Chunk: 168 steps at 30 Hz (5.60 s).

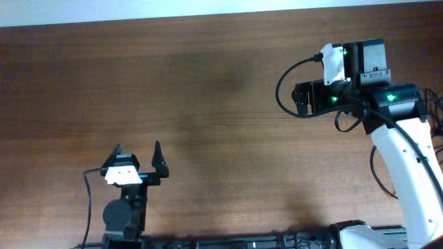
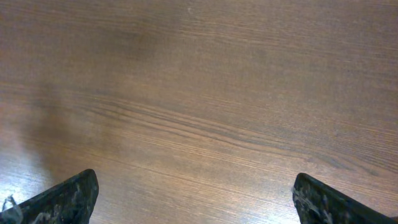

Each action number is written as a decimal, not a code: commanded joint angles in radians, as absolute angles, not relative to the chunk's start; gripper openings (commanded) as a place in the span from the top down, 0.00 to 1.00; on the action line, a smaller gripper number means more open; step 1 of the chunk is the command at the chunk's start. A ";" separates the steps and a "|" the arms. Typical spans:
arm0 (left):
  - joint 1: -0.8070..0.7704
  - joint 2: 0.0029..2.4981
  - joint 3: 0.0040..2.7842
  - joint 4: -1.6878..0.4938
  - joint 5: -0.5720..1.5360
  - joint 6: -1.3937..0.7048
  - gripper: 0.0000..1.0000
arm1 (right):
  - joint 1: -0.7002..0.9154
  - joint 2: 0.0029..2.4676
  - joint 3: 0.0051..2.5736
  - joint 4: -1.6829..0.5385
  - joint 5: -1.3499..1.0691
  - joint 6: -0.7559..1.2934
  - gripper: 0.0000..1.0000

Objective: Untangle cables

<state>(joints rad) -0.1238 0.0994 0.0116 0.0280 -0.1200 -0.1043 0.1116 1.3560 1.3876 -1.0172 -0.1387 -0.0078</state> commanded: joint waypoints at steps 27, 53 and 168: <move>-0.010 0.005 0.009 -0.084 0.004 0.099 0.01 | 0.118 1.348 1.393 -1.015 -0.130 -0.011 0.01; -0.010 0.005 0.009 -0.084 0.004 0.099 0.01 | 0.117 1.353 1.393 -1.016 -0.040 -0.011 0.01; -0.010 0.005 0.009 -0.084 0.004 0.099 0.01 | 0.117 0.003 0.006 -0.067 -0.146 0.060 0.01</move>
<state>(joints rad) -0.0162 0.0109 0.0113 -0.0784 -0.0101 0.0868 0.1116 0.0139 0.0109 -0.0593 -0.1585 0.0528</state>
